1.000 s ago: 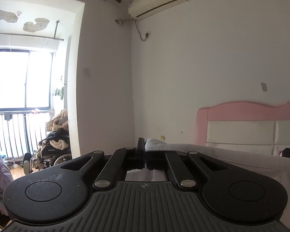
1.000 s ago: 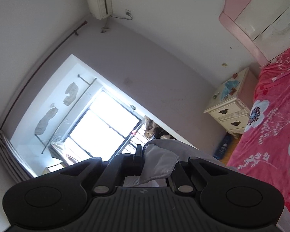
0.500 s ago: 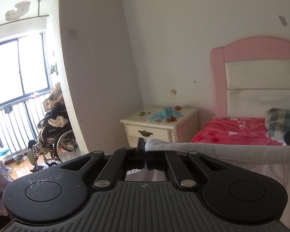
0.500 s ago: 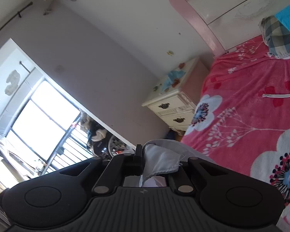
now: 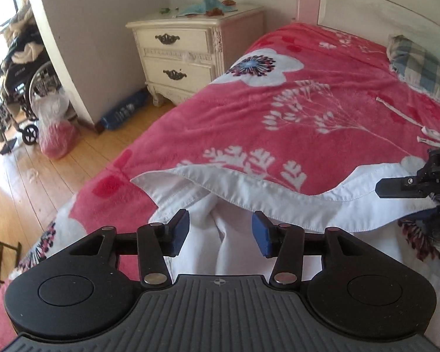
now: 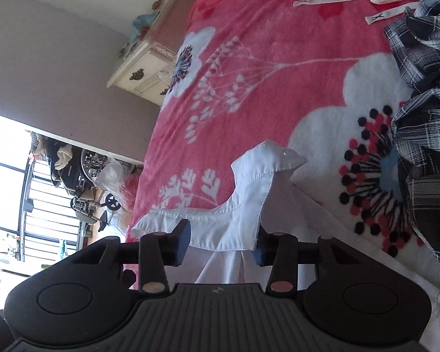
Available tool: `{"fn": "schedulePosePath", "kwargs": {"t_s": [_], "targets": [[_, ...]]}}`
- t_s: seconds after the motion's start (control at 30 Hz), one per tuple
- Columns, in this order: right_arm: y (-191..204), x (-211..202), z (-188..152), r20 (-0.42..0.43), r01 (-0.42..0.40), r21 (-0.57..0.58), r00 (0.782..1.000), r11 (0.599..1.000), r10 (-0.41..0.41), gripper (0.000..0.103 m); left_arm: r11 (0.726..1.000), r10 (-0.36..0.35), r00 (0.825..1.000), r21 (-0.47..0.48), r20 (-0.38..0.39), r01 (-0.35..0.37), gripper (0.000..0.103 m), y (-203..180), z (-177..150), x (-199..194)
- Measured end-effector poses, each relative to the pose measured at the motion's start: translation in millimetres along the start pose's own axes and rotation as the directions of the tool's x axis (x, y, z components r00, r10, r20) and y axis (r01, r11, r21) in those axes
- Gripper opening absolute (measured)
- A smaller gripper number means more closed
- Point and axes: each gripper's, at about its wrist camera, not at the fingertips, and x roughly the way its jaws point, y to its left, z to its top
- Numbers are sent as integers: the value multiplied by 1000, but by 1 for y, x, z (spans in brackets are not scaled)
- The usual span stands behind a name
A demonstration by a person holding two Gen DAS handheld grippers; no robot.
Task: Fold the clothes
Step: 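Lift the shirt high with both grippers and shake it out, then lay the shirt flat on the bed and open both grippers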
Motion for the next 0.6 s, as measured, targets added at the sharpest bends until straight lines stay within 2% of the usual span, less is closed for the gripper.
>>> {"fn": "schedulePosePath", "kwargs": {"t_s": [0.2, 0.3, 0.4, 0.47, 0.57, 0.6], "targets": [[-11, -55, -7, 78, -108, 79, 992, 991, 102, 52, 994, -55, 998, -89, 18, 57, 53, 27, -2, -22], [-17, -81, -16, 100, -169, 118, 982, 979, 158, 52, 987, -71, 997, -145, 28, 74, 54, 50, -9, -55], [-22, -110, -40, 77, -200, 112, 978, 973, 192, 52, 976, -70, 997, -204, 27, 74, 55, 76, -18, -77], [-24, -129, -62, 40, -205, 98, 978, 974, 202, 52, 970, -61, 998, -234, 10, 61, 56, 99, -35, -107], [-26, -156, -100, -26, -220, 94, 974, 971, 223, 52, 966, -59, 997, -255, -46, 45, 56, 128, -69, -142], [-26, -164, -112, -49, -222, 96, 973, 970, 227, 52, 965, -66, 995, -260, -71, 45, 56, 130, -77, -134]]}}
